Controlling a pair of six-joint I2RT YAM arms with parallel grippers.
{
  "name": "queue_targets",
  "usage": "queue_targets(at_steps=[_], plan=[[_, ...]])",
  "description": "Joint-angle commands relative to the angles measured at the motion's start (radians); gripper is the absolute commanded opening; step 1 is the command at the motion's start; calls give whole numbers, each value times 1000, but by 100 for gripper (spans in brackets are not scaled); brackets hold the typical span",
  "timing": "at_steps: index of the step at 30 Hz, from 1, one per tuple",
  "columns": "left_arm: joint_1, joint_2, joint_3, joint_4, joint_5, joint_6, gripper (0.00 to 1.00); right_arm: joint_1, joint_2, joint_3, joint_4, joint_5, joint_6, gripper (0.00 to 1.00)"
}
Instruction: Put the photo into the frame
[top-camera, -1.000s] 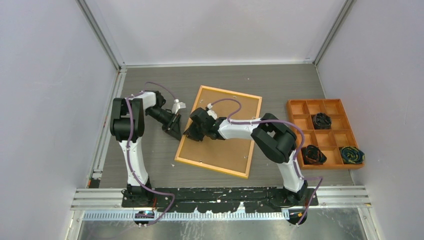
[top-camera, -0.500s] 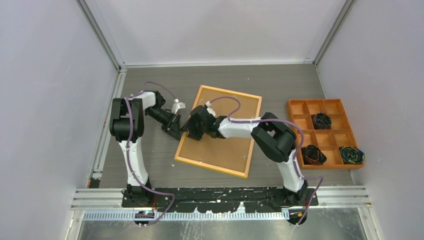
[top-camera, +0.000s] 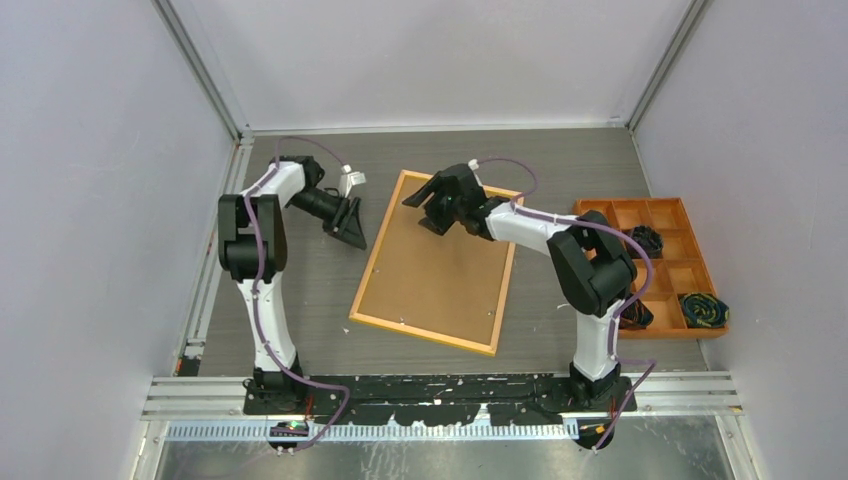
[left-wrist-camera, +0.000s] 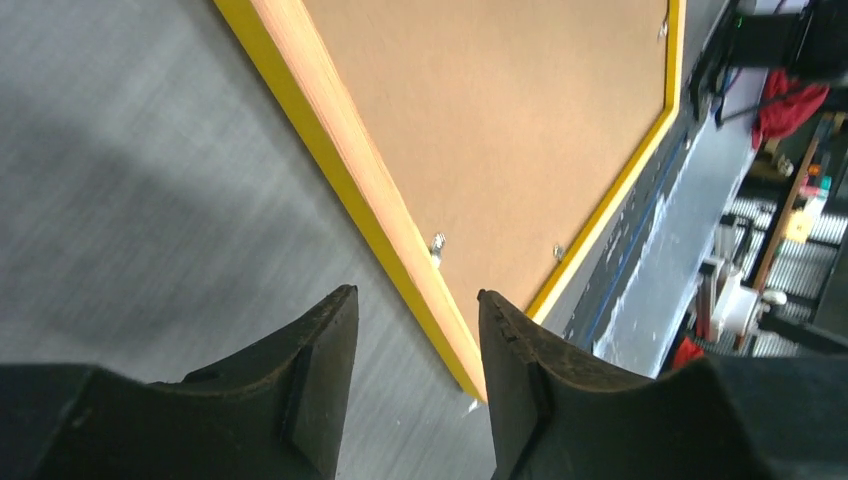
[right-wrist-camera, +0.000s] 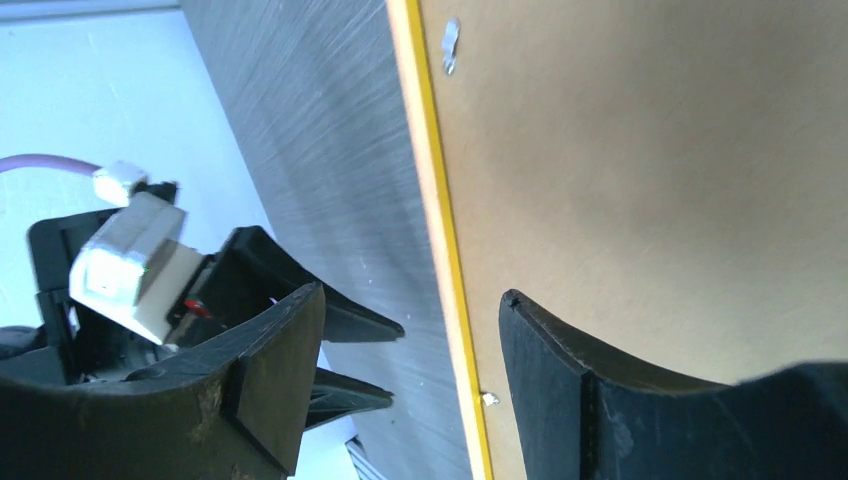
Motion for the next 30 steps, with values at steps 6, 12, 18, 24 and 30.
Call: queue_targets(at_steps=[6, 12, 18, 24, 30], plan=[[-43, 178, 240, 120, 84, -257, 50, -64, 133, 189, -78, -65, -115, 69], [-71, 226, 284, 167, 51, -305, 34, -83, 246, 300, -102, -87, -124, 69], [-71, 222, 248, 172, 31, -274, 22, -91, 321, 373, -110, -96, -119, 68], [-71, 208, 213, 178, 33, -261, 19, -95, 373, 442, -134, -82, -118, 66], [-71, 205, 199, 171, 30, -244, 19, -98, 412, 495, -150, -79, -119, 63]])
